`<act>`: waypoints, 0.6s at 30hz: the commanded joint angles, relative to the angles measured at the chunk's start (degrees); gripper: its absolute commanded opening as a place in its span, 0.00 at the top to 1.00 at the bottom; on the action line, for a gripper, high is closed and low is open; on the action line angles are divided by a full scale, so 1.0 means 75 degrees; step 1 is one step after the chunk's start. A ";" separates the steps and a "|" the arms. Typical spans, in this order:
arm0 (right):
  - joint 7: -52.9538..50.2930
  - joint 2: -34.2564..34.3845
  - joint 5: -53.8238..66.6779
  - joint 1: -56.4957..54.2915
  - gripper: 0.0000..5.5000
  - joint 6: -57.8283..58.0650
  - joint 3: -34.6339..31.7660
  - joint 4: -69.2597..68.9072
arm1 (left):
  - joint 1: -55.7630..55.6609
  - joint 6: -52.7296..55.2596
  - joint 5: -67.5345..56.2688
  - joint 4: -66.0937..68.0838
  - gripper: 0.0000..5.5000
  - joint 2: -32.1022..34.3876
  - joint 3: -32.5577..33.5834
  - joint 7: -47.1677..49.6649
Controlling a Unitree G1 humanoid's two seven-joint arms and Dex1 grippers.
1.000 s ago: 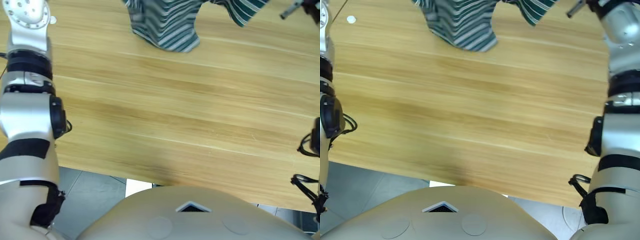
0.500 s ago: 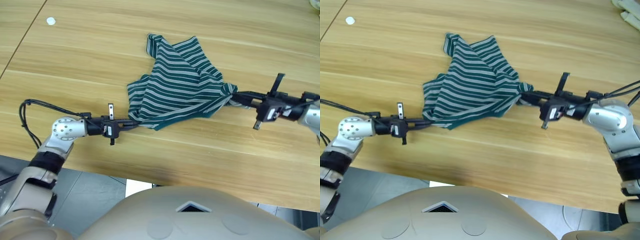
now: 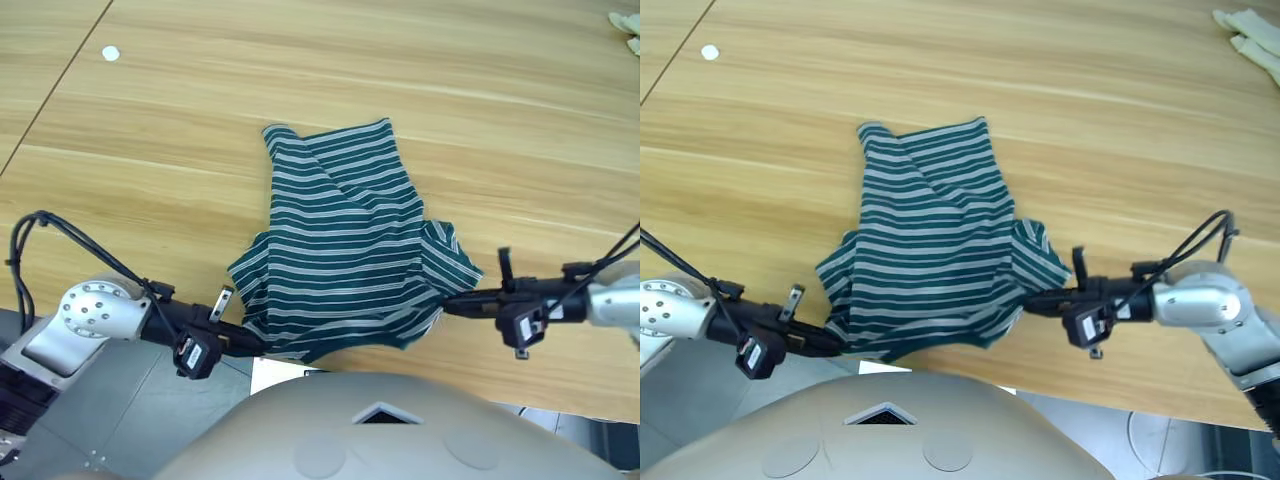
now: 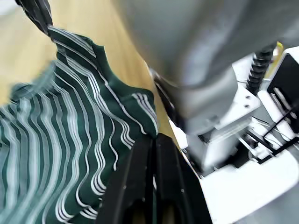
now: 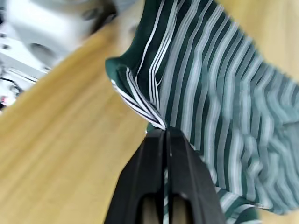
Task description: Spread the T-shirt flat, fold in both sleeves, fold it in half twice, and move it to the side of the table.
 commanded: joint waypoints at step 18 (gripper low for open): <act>0.3868 0.1763 0.4805 0.0212 0.99 0.1239 -0.4024 -0.2006 | -0.0637 0.1139 -0.3232 -0.1119 1.00 -0.1247 0.3816 -0.1966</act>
